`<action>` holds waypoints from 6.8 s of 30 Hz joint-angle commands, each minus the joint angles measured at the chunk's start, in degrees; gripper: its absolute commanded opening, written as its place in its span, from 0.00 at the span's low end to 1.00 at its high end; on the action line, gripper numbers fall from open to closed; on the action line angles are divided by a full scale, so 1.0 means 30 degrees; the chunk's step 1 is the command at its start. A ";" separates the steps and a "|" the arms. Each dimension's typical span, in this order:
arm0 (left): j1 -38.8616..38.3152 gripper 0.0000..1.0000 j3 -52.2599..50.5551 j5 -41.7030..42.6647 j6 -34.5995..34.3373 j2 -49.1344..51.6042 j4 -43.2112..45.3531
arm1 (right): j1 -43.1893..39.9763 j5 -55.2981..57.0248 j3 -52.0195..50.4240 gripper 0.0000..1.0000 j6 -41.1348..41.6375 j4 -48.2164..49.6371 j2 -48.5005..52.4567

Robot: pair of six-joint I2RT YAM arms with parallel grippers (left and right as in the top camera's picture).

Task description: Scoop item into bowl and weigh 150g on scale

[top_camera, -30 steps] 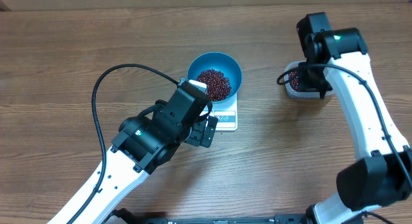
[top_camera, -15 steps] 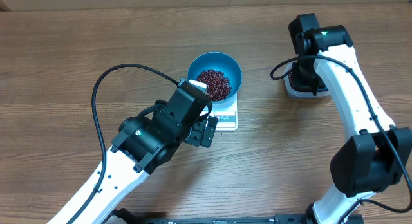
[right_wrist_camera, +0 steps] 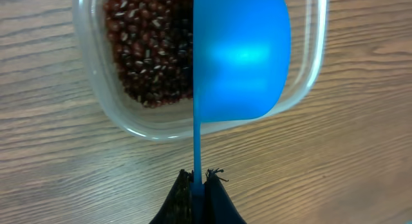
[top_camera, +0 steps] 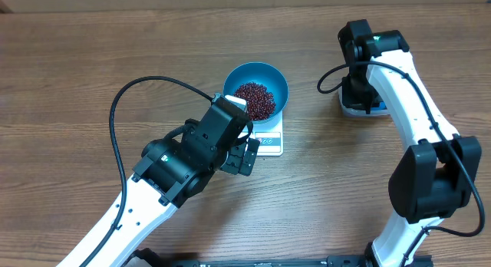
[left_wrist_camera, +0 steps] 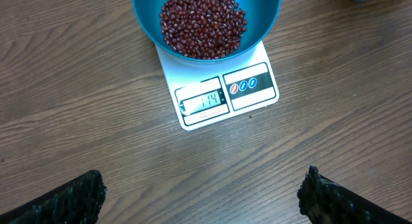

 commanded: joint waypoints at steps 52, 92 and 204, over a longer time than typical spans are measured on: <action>0.0109 1.00 0.0073 0.0044 -0.0051 -0.0262 0.0066 | 0.0576 -0.6011 -0.1450 0.04 -0.1836 0.1472 -0.1188; 0.0109 1.00 0.0073 0.0044 -0.0044 -0.0262 0.0066 | -0.5362 -1.6283 -0.1530 0.04 -0.6834 0.0933 -0.1457; 0.0109 1.00 0.0073 0.0044 -0.0051 -0.0262 0.0066 | -0.3832 -2.7525 0.1435 0.04 -1.1344 0.0350 -0.1639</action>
